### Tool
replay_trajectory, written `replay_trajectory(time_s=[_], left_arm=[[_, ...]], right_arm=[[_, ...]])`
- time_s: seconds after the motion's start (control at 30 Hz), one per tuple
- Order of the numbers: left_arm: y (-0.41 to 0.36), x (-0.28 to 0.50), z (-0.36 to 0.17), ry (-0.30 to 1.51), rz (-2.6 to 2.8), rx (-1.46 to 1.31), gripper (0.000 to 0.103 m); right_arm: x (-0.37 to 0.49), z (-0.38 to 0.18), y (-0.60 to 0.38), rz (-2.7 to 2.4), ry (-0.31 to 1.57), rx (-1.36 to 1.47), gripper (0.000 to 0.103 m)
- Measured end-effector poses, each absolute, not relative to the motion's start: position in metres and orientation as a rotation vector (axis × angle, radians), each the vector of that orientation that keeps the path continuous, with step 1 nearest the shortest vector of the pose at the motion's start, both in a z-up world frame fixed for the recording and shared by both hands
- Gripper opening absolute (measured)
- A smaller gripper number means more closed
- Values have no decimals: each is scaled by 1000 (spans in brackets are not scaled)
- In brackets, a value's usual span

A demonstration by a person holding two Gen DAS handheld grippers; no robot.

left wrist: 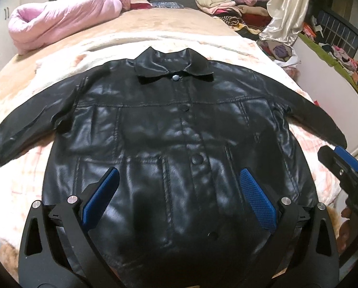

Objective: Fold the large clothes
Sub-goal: 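Move the right gripper to the sleeve cuff and grasp it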

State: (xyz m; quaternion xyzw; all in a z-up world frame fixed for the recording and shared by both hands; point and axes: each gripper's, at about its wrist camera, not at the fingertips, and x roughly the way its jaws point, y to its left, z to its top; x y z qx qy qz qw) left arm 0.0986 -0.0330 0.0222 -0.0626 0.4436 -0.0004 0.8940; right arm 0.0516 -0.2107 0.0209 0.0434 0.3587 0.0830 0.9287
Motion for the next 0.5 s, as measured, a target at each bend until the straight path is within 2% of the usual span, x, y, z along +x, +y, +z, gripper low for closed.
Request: replay_trajectory(time_s=[0.5], left_arm=[[-53, 168, 42, 899, -28, -152, 94]], right_arm=[[130, 48, -248, 38, 702, 236, 99]])
